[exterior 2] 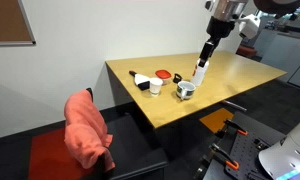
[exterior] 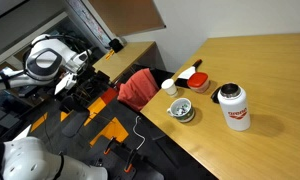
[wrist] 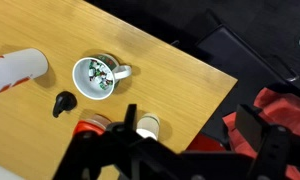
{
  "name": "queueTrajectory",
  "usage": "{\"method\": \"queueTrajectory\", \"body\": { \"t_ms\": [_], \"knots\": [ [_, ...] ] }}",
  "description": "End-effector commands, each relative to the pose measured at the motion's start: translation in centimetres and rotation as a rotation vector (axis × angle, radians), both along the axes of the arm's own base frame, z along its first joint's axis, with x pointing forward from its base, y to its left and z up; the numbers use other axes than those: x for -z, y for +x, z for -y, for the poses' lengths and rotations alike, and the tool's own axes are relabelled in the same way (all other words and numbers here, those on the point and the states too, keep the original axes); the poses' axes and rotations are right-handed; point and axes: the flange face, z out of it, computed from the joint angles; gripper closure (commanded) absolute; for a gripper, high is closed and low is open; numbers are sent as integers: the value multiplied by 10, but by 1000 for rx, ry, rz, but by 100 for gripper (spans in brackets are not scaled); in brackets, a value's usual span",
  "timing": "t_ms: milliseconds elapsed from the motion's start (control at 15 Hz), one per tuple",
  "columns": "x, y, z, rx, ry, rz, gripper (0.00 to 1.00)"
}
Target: Pour out the contents of the mug onto the table
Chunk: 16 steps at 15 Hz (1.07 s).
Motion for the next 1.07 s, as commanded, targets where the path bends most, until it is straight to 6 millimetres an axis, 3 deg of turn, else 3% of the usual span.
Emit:
{"method": "queueTrajectory", "body": {
  "t_ms": [0,333,533,733,1000],
  "knots": [
    [-1,0,0,0,0,-1,0],
    [-1,0,0,0,0,-1,0],
    [-1,11,9,47,-10,32,0],
    [1,29,35,130,-9,67,0],
    [21,57,83,215,43,111,0]
  ]
}}
